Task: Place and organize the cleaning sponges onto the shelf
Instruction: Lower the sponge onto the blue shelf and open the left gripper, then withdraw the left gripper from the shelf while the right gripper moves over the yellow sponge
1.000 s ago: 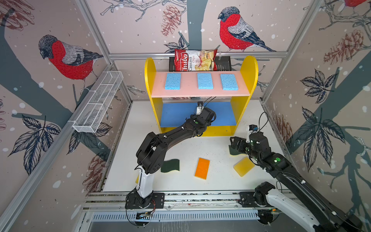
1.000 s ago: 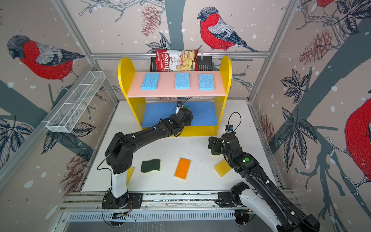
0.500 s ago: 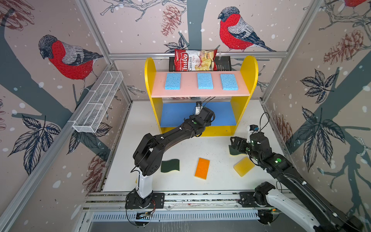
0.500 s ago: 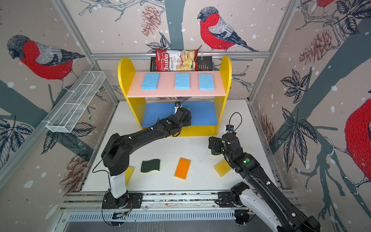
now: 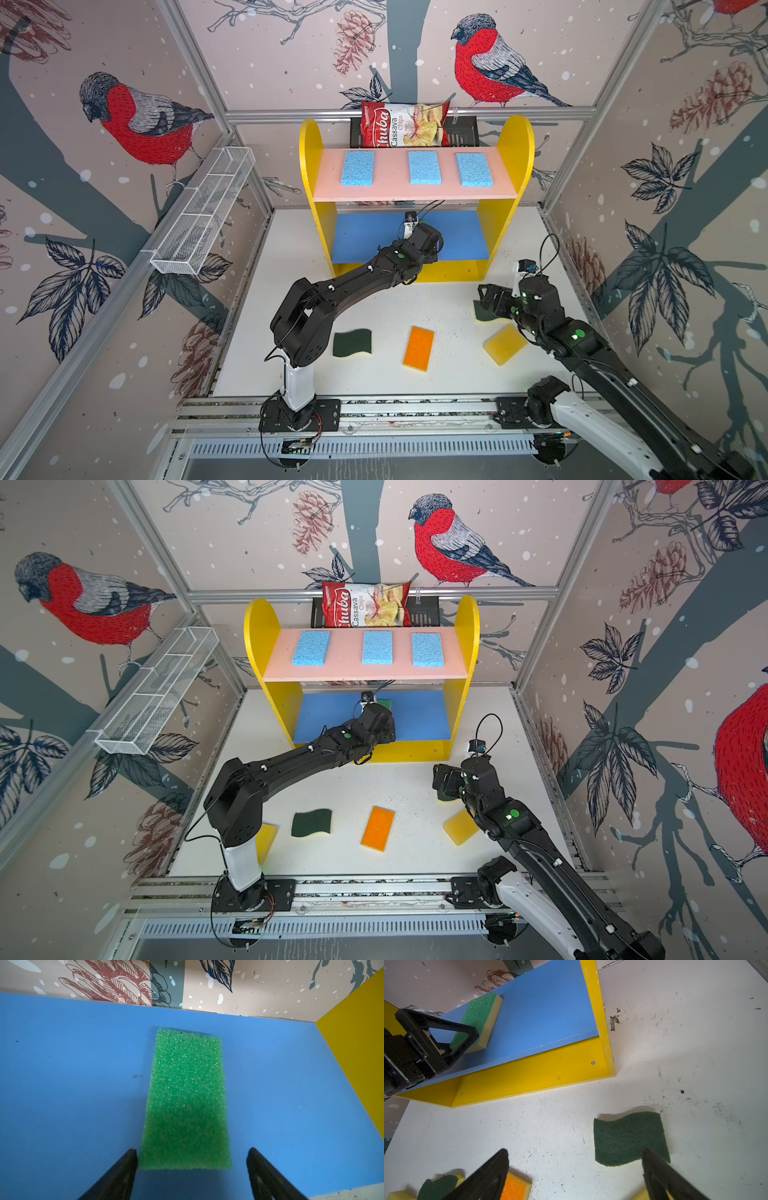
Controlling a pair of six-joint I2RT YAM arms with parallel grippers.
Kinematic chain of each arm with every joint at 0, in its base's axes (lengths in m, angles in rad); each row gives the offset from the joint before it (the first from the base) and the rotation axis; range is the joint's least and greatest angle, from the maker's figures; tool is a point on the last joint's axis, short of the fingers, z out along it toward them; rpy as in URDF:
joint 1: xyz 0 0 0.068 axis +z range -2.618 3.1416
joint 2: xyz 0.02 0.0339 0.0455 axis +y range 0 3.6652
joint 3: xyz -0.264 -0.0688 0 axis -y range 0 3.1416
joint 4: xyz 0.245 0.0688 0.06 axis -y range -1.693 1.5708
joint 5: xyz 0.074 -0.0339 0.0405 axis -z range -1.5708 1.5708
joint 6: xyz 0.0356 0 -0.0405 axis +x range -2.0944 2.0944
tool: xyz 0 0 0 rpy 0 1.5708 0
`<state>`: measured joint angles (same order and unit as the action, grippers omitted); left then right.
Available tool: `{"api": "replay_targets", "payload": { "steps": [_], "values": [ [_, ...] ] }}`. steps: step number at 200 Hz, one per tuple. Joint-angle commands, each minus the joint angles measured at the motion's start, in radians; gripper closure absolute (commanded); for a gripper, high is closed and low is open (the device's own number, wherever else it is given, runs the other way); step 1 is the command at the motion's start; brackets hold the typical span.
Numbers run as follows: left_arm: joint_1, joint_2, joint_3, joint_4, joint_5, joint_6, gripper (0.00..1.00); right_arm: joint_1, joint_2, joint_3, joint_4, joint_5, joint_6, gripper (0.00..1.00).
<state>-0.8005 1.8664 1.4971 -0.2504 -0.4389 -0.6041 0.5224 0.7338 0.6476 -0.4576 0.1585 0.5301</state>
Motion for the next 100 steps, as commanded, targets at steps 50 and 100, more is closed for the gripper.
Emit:
{"api": "replay_targets", "payload": {
  "steps": [50,100],
  "values": [
    [0.004,-0.031,-0.021,0.048,0.038,0.01,0.17,-0.002,-0.01,-0.002,-0.003,0.016,0.024,0.0],
    [0.009,-0.047,-0.046,0.034,0.012,0.012,0.17,-0.002,-0.017,-0.003,-0.005,0.015,0.027,0.0]
  ]
}}
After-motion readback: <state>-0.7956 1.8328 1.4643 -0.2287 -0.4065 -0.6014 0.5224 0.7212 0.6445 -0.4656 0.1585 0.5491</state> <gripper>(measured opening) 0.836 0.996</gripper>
